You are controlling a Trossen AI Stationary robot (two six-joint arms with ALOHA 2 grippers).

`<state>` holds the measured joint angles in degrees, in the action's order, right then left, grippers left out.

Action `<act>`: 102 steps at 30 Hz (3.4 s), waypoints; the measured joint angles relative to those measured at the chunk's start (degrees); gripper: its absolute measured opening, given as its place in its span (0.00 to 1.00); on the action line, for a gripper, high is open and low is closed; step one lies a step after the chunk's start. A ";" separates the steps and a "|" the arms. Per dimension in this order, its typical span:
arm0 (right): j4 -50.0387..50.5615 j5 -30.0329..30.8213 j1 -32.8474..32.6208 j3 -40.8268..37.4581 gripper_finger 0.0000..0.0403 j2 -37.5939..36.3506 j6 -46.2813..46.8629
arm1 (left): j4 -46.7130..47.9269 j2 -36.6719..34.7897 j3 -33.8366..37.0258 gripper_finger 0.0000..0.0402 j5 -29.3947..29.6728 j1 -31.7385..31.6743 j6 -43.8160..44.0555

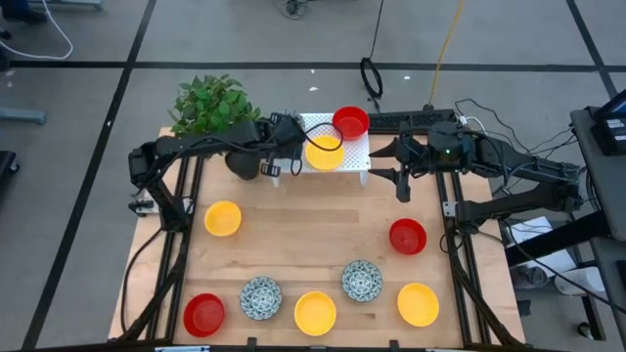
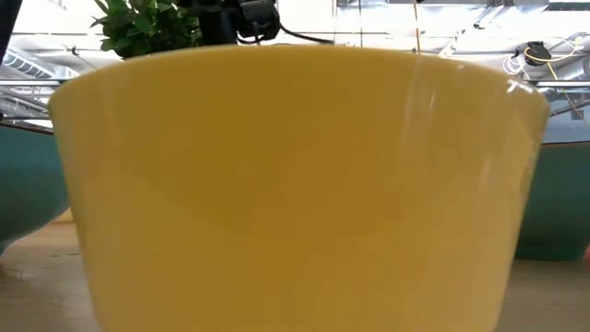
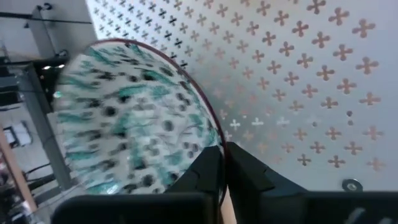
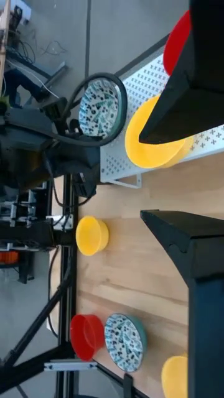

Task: Pick & Place Mini bowls
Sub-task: Put the white patterned bowl on the shelf, then stack the white patterned bowl on top of the white patterned bowl on the shelf

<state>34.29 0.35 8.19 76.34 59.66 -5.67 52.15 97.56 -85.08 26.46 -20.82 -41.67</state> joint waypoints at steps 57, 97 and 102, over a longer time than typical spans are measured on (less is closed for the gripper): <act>0.73 -0.21 2.75 -0.07 0.42 0.02 0.39 | -9.95 -5.20 0.02 0.52 14.09 13.58 18.74; 0.71 -0.43 2.68 -0.03 0.42 0.02 0.41 | -6.04 4.98 0.63 0.52 -34.16 61.97 87.67; 0.71 -0.43 2.68 -0.03 0.42 0.02 0.42 | -5.26 10.27 0.66 0.52 -35.47 63.71 83.04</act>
<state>35.00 -0.08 10.87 76.31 59.68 -5.25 46.89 107.83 -84.42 -9.02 42.89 41.37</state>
